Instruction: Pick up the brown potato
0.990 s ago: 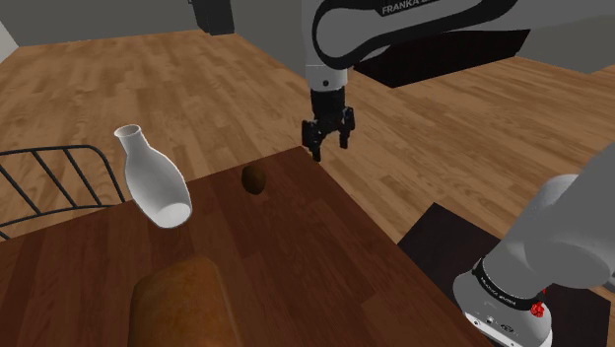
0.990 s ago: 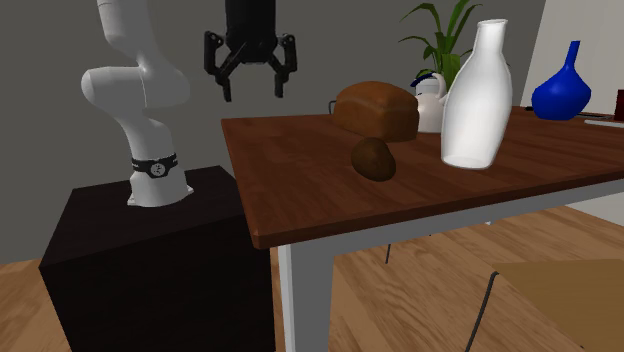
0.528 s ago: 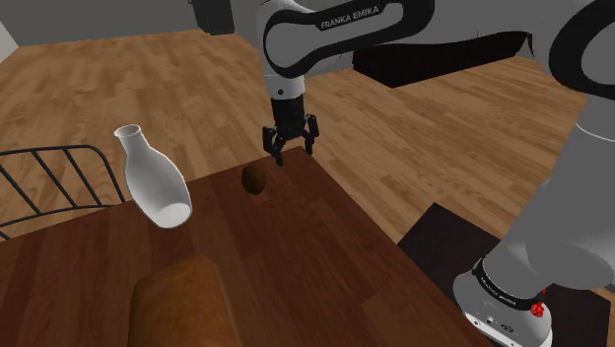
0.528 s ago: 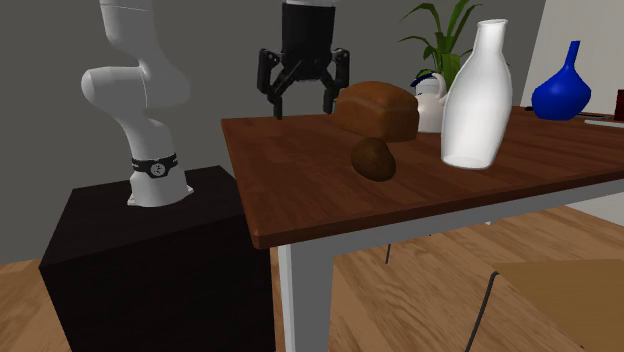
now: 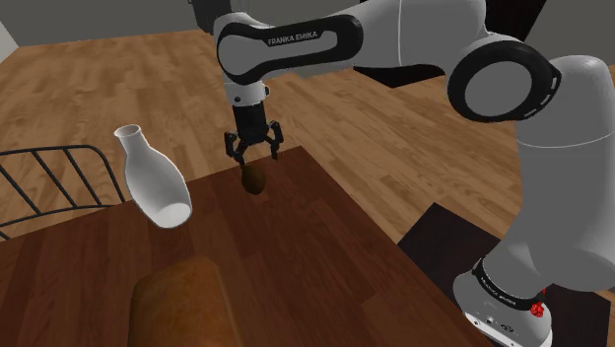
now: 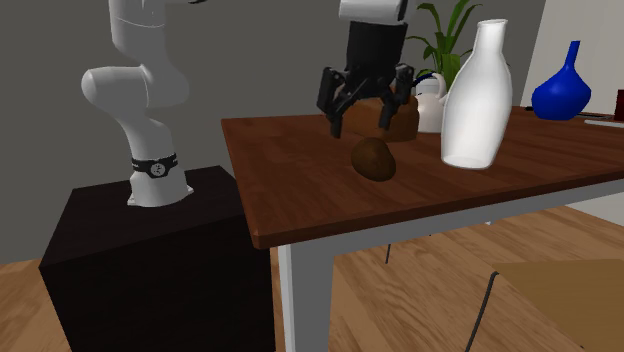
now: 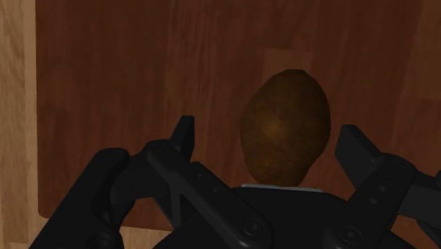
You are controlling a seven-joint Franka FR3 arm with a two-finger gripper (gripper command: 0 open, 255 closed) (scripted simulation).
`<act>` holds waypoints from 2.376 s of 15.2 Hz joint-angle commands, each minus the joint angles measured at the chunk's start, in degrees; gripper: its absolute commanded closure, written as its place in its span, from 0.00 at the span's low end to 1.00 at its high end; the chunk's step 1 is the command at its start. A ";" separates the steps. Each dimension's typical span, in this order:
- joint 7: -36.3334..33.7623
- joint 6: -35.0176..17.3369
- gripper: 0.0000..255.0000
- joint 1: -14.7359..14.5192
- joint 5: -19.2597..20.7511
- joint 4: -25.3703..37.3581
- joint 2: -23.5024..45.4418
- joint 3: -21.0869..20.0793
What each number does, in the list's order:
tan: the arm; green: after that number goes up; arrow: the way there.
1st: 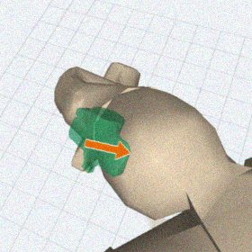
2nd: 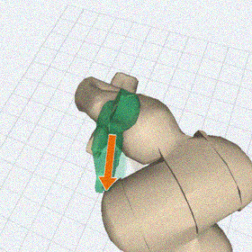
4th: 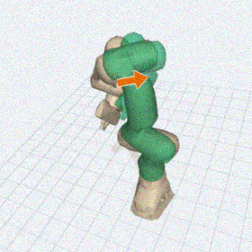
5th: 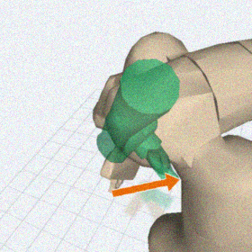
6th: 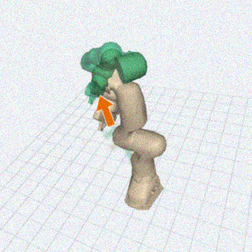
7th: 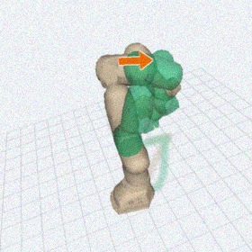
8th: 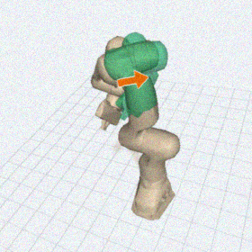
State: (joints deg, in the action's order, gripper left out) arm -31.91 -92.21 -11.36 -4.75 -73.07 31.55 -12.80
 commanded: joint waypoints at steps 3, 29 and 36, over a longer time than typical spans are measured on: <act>-1.86 3.11 0.00 -1.75 0.67 11.83 8.88 0.25; -2.03 4.23 1.00 -1.82 0.67 13.03 8.94 0.23; -2.92 10.36 1.00 -2.35 0.80 20.42 10.11 0.13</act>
State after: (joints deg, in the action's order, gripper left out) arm -34.69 -82.85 -13.59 -4.00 -54.02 41.28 -12.66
